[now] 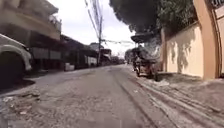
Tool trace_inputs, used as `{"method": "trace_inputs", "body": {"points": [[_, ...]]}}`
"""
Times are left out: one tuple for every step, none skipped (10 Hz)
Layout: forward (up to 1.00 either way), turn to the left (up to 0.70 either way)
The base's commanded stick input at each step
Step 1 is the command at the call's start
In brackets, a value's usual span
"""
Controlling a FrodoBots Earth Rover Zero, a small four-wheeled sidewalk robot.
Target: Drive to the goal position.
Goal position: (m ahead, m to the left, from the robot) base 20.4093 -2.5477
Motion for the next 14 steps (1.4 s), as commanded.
{"method": "trace_inputs", "body": {"points": [[0.70, 0.00], [0.70, -0.07], [0.70, -0.16], [0.70, -0.07], [0.70, 0.01], [0.70, 0.01], [0.70, 0.01], [0.70, 0.01], [0.70, 0.01], [0.70, 0.01], [0.70, 0.01], [0.70, 0.01], [0.70, 0.01], [0.70, -0.02]]}}
